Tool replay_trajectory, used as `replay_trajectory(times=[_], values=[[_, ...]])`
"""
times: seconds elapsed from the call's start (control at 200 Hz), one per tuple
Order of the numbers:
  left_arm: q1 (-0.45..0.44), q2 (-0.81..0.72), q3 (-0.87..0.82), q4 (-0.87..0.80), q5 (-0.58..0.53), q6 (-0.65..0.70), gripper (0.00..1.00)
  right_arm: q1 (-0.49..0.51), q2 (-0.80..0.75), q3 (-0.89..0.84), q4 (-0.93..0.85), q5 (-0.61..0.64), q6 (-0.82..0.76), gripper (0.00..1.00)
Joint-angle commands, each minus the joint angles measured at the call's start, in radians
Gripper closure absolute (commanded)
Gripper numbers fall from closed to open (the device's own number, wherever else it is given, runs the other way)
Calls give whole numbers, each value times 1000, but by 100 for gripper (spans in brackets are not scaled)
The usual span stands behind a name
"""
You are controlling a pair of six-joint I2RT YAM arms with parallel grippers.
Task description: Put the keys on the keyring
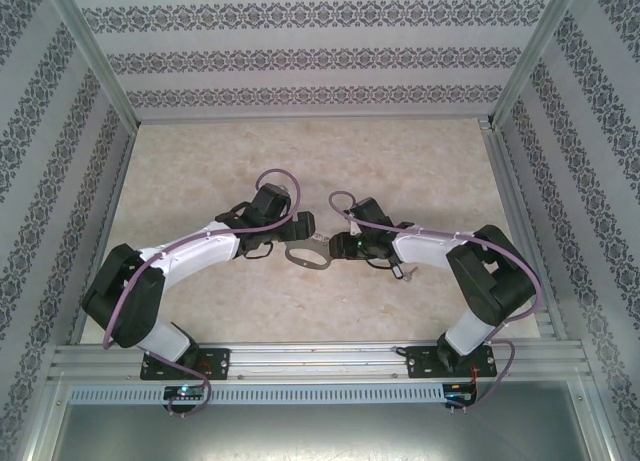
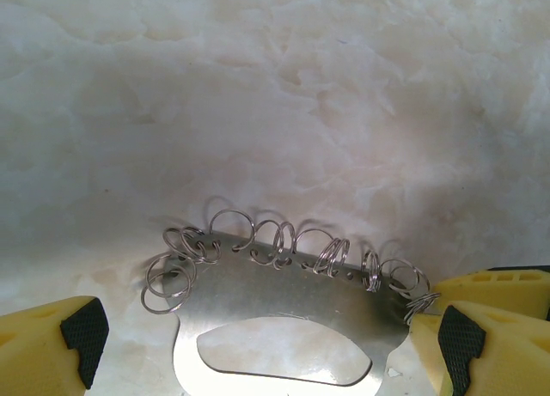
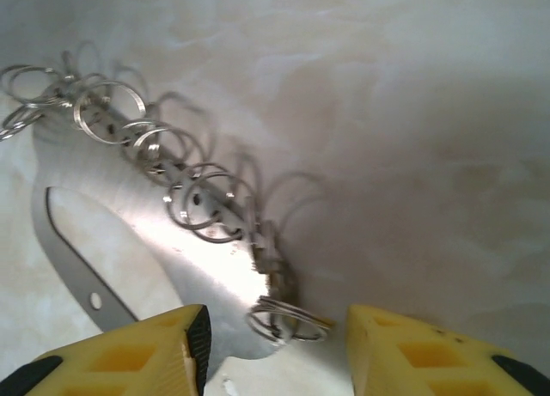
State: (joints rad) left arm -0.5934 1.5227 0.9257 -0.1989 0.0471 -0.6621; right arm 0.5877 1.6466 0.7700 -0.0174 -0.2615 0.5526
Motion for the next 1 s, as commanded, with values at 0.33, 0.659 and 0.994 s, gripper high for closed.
replay_trajectory(times=[0.33,0.659,0.994], values=[[9,-7,-6,7,-13,-25,0,26,-43,1,12,-38,8,56],[9,-4,2,-2,13,-9,0,13,-134,-45,-17,68,24,52],[9,13,14,10,46,-8,0,-9,-140,-74,-29,54,-3,58]])
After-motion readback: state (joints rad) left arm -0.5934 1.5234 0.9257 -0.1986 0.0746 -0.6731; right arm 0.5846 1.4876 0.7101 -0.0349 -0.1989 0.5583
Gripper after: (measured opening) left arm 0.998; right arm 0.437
